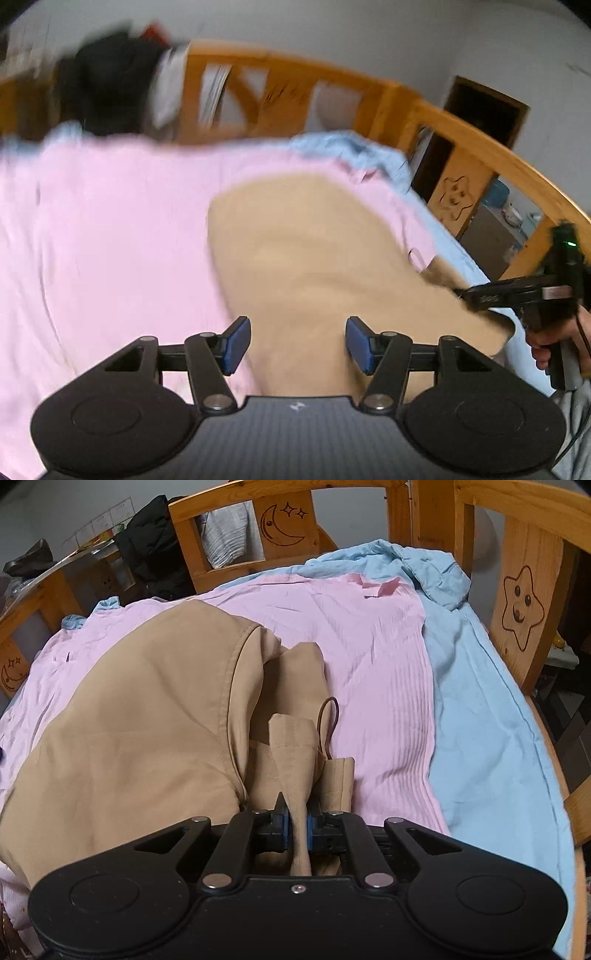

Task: Fold large clothes

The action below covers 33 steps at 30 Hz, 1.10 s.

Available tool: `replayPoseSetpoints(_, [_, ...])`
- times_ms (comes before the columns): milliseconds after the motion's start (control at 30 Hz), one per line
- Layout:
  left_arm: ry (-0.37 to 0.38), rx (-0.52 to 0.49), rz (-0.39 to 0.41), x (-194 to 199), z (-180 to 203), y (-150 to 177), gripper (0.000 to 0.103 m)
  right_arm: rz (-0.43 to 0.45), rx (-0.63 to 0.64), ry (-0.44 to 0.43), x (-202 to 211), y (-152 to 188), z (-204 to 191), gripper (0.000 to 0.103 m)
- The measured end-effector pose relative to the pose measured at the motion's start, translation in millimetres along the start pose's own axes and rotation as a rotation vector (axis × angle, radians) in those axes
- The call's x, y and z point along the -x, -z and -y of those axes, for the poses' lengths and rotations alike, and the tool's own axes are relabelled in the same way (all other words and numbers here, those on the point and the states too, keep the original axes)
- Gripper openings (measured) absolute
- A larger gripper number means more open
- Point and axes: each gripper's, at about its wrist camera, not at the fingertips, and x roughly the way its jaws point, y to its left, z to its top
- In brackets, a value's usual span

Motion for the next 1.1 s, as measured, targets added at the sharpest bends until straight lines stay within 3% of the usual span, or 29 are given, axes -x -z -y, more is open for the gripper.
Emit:
replayPoseSetpoints(100, [0.090, 0.133, -0.056, -20, -24, 4, 0.064, 0.003, 0.024, 0.018, 6, -6, -5, 0.013])
replayPoseSetpoints(167, [0.122, 0.171, -0.075, -26, -32, 8, 0.064, 0.051, 0.054, 0.071, 18, -14, -11, 0.040])
replayPoseSetpoints(233, [0.107, 0.133, -0.071, -28, -29, 12, 0.065, 0.168, 0.128, 0.132, 35, -27, -24, 0.054])
replayPoseSetpoints(300, [0.084, 0.094, -0.065, -30, -21, 13, 0.065, 0.253, 0.234, 0.152, 42, -41, -42, 0.054])
replayPoseSetpoints(400, [0.064, 0.067, -0.062, -30, -10, 14, 0.065, 0.294, 0.318, 0.058, 33, -68, -72, 0.053])
replayPoseSetpoints(567, [0.042, 0.052, -0.057, -29, -5, 17, 0.065, 0.271, 0.461, -0.115, -19, -108, -131, 0.047])
replayPoseSetpoints(700, [0.032, 0.034, -0.053, -28, -2, 18, 0.065, 0.194, 0.481, -0.120, -60, -133, -158, 0.046])
replayPoseSetpoints(767, [0.030, 0.034, -0.053, -29, -2, 18, 0.065, 0.086, 0.464, -0.091, -84, -135, -160, 0.046])
replayPoseSetpoints(867, [0.034, 0.029, -0.053, -30, -2, 18, 0.065, 0.039, 0.434, -0.093, -101, -126, -151, 0.046])
replayPoseSetpoints(1100, [0.019, -0.002, -0.055, -34, 0, 20, 0.065, 0.080, 0.345, -0.105, -118, -97, -136, 0.046])
